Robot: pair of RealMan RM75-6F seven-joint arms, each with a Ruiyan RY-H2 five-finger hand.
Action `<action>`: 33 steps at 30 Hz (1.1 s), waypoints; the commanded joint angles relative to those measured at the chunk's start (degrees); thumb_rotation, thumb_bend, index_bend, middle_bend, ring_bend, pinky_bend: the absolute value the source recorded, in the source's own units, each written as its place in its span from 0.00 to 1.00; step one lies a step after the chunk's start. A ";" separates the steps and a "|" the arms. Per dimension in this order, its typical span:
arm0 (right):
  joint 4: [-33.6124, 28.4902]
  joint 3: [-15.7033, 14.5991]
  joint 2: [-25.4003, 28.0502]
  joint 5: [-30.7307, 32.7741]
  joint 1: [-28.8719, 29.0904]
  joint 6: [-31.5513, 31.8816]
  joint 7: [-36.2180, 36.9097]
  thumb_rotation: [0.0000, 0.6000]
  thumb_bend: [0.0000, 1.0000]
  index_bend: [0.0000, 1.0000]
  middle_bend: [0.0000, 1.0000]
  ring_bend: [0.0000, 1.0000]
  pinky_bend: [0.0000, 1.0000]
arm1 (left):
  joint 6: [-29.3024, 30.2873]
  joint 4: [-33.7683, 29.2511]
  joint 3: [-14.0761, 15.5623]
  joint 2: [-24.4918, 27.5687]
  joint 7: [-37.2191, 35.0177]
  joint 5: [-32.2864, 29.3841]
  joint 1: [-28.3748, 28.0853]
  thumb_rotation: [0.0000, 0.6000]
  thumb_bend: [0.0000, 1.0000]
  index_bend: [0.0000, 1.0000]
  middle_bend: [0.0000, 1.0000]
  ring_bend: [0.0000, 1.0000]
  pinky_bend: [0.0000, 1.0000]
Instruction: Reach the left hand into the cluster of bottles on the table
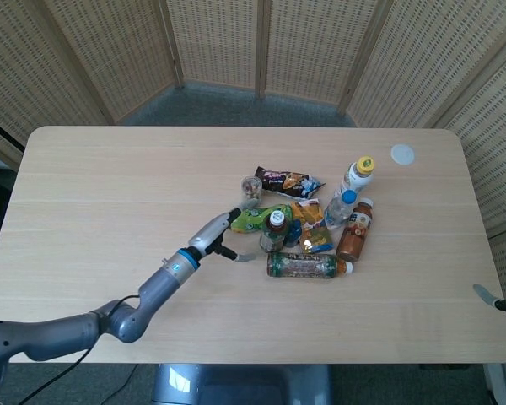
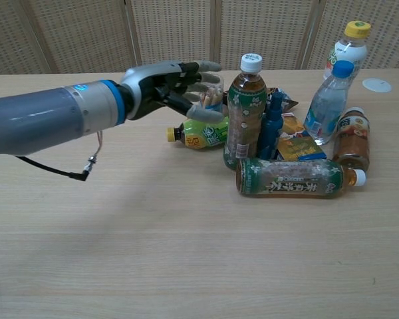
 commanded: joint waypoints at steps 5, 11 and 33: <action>-0.48 -0.24 1.54 0.18 -1.41 1.20 1.02 0.84 0.02 0.00 0.00 0.00 0.00 | -1.70 9.57 -3.22 -9.10 -1.01 -1.31 -5.05 1.00 0.22 0.02 0.00 0.00 0.00; -0.96 -0.64 3.03 0.52 -3.12 2.62 2.33 0.84 0.02 0.00 0.00 0.00 0.00 | -2.21 17.81 -5.49 -15.33 -3.64 -1.50 -7.86 1.00 0.22 0.08 0.04 0.00 0.00; -0.60 -0.54 2.30 1.01 -2.93 0.75 3.05 0.84 0.02 0.00 0.00 0.00 0.00 | 11.03 18.83 -11.11 -16.52 -11.38 3.10 -6.31 1.00 0.53 0.68 0.71 0.72 0.41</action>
